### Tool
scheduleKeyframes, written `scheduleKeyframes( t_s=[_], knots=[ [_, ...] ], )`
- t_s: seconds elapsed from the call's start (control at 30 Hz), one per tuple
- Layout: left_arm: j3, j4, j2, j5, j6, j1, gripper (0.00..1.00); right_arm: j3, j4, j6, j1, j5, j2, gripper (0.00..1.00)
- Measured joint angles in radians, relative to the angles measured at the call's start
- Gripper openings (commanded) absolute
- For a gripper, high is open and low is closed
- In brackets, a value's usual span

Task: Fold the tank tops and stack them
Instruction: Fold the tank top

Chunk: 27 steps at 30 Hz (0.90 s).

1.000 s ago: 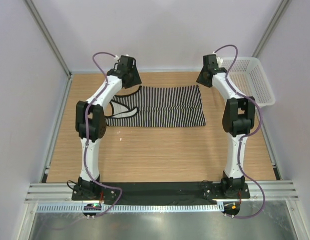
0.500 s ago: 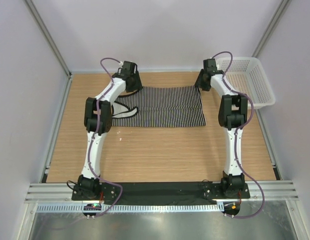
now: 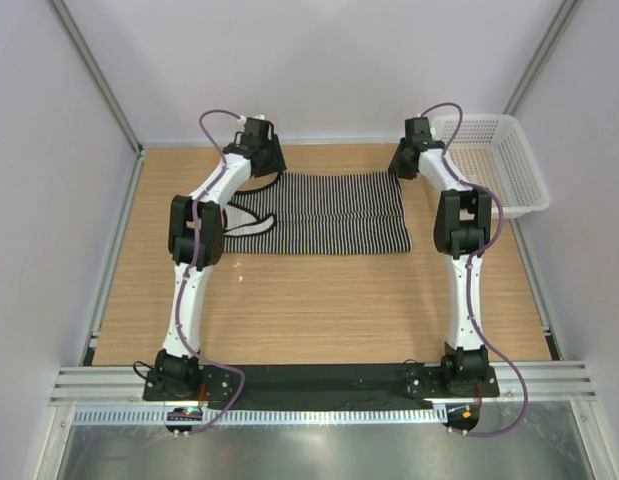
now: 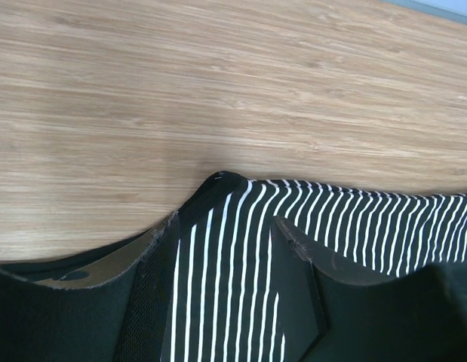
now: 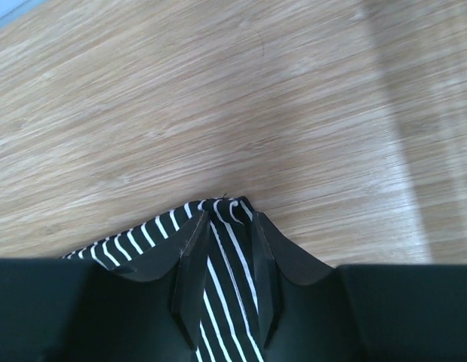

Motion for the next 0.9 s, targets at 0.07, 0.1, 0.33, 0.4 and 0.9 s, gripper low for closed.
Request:
scheduleKeyframes(
  t_s=[0.07,0.1,0.33,0.4,0.9],
  knots=[
    [0.0,0.009,0.0,0.002,0.0,0.0,0.53,0.004,0.006,0.0,0.0,-0.003,0.012,0.34],
    [0.001,0.011,0.0,0.002,0.0,0.0,0.53,0.009,0.01,0.0,0.0,-0.005,0.013,0.29],
    [0.043,0.027,0.037,0.016,-0.003,0.0,0.47,0.026,0.028,0.0,0.0,-0.015,0.033,0.11],
    [0.054,0.026,0.052,0.02,-0.006,0.0,0.48,0.029,0.031,0.001,0.0,-0.016,0.035,0.05],
    [0.249,-0.023,0.212,0.05,-0.075,0.01,0.07,0.018,0.058,0.001,0.0,-0.028,0.037,0.01]
  ],
)
